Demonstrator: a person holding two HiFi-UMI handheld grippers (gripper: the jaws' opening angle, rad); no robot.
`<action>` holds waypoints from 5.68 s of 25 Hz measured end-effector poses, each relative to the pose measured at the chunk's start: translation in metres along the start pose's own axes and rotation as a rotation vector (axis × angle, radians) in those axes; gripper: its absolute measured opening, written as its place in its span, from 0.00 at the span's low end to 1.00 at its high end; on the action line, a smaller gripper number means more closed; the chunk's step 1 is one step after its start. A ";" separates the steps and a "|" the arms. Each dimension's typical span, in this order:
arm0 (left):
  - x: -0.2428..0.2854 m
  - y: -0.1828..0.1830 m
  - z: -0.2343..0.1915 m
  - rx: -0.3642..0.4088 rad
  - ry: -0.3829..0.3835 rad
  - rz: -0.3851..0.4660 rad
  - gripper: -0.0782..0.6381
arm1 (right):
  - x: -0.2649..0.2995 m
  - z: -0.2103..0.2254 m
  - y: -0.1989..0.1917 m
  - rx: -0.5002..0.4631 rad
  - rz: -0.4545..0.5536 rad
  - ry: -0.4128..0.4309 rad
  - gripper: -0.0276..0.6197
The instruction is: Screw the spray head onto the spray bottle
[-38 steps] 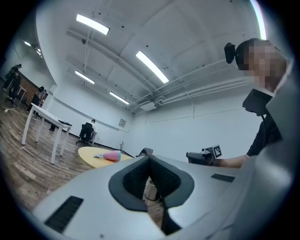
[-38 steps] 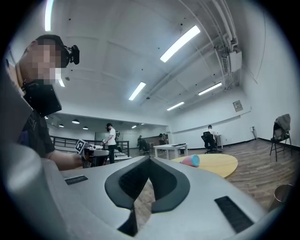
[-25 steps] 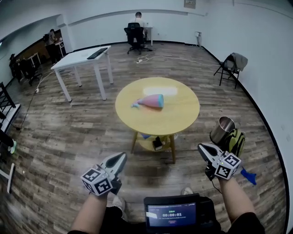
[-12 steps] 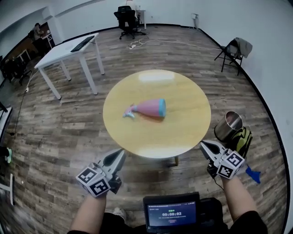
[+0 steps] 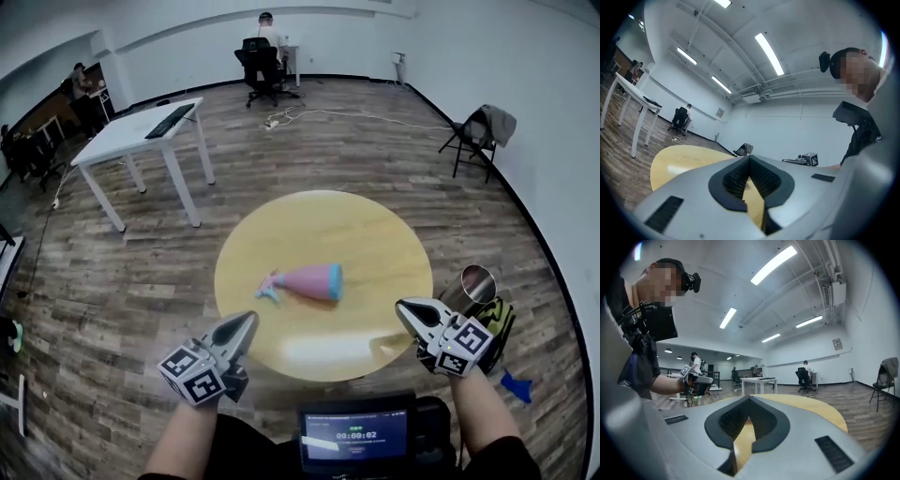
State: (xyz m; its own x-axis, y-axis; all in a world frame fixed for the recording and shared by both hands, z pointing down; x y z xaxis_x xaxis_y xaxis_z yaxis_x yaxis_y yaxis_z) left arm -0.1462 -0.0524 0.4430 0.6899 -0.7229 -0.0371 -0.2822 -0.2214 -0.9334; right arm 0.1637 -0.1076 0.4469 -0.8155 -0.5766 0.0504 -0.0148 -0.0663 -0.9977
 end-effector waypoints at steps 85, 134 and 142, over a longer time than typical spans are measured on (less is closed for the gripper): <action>0.144 0.061 -0.023 -0.234 -0.617 -0.305 0.37 | 0.149 -0.013 0.066 -0.806 -0.105 0.403 0.76; 0.142 0.062 -0.017 -0.109 -0.622 -0.339 0.37 | 0.156 -0.016 0.063 -0.773 -0.152 0.441 0.77; 0.143 0.063 -0.012 0.179 -0.580 -0.355 0.36 | 0.157 0.003 0.060 -0.052 -0.228 0.572 0.77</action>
State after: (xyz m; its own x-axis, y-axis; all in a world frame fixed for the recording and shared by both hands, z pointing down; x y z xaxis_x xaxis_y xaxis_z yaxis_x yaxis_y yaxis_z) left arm -0.0737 -0.1775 0.3831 0.9783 -0.1501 0.1427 0.1054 -0.2321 -0.9670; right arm 0.0372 -0.2046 0.3953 -0.9693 -0.0231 0.2448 -0.2419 -0.0888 -0.9662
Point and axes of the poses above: the fingertips, and each gripper's own axes: x forward along the fingers, z to its right, y out of its top, the point moved 3 cm from there along -x, backward along the fingers, and after that the axes turned 3 degrees about -y, right-handed, at the moved point
